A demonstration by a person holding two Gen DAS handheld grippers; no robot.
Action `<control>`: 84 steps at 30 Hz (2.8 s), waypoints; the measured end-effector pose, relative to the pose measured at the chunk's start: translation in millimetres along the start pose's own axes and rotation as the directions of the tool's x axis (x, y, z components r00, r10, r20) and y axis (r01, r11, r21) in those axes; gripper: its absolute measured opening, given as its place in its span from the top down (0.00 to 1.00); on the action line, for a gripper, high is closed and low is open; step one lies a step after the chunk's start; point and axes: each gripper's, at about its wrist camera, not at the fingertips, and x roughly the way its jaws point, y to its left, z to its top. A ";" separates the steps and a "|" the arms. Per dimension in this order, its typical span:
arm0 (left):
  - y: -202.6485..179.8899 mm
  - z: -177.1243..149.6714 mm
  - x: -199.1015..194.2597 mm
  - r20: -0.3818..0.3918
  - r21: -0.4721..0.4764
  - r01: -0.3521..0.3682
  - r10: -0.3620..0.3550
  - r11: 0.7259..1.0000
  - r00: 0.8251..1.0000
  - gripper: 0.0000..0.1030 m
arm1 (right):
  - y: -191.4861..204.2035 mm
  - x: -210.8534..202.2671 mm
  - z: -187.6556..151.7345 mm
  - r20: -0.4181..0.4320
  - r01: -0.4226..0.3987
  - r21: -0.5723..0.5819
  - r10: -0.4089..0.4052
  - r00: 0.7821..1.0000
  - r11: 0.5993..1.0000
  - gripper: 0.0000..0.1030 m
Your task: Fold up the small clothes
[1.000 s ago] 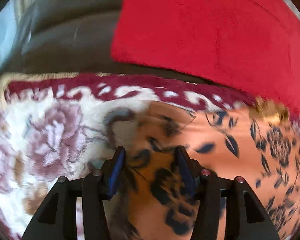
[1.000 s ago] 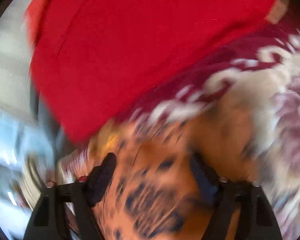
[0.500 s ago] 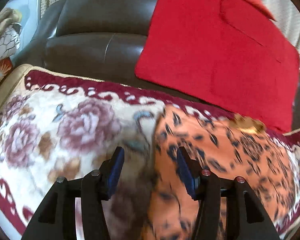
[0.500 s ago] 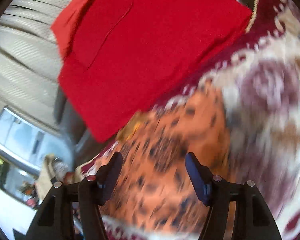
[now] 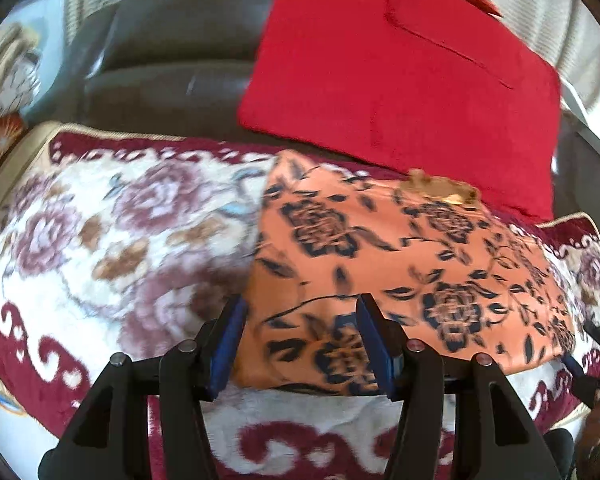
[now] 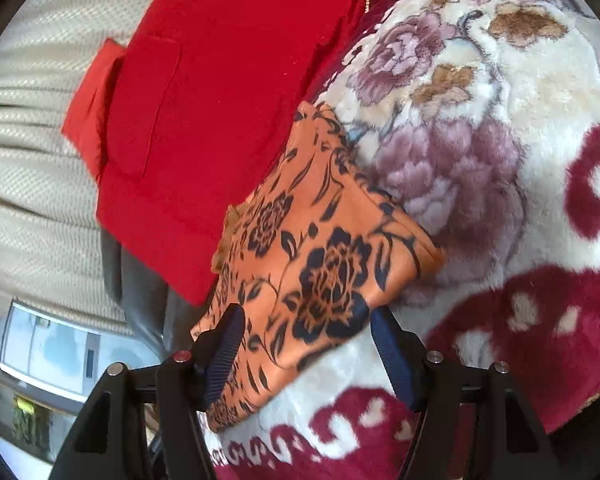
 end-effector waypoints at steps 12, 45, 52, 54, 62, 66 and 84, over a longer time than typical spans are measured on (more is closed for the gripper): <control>-18.2 -0.5 3.5 -0.023 0.027 -0.028 0.028 0.999 0.999 0.43 | -14.9 8.1 4.2 -0.011 0.046 0.057 -0.045 0.999 0.997 0.33; -20.1 -11.9 66.9 -0.081 0.104 -0.051 0.059 0.993 0.995 0.39 | 49.5 152.9 164.6 -0.213 0.217 -0.424 -0.330 0.920 0.879 0.75; -19.3 -11.8 68.2 -0.073 0.096 -0.055 0.062 0.994 0.995 0.39 | 61.4 145.9 154.8 -0.073 0.349 -0.465 -0.428 0.901 0.813 0.80; -18.1 -10.3 62.1 -0.078 0.093 -0.056 0.064 0.994 0.995 0.39 | 66.7 136.3 147.8 -0.028 0.362 -0.478 -0.425 0.905 0.800 0.73; 32.8 -15.5 43.5 -0.102 -0.052 -0.083 0.077 0.995 0.992 0.54 | 123.8 67.7 65.2 0.026 0.216 -0.556 -0.243 0.970 0.803 0.44; 57.6 -22.9 46.1 -0.153 -0.187 0.007 -0.037 0.982 0.987 0.80 | 126.6 65.3 10.1 -0.061 0.115 -0.543 -0.176 0.983 0.832 0.35; 51.4 94.2 147.3 -0.165 -0.020 -0.046 0.042 0.999 0.985 0.79 | 97.2 103.6 -26.4 -0.220 0.036 -0.495 -0.165 0.961 0.868 0.36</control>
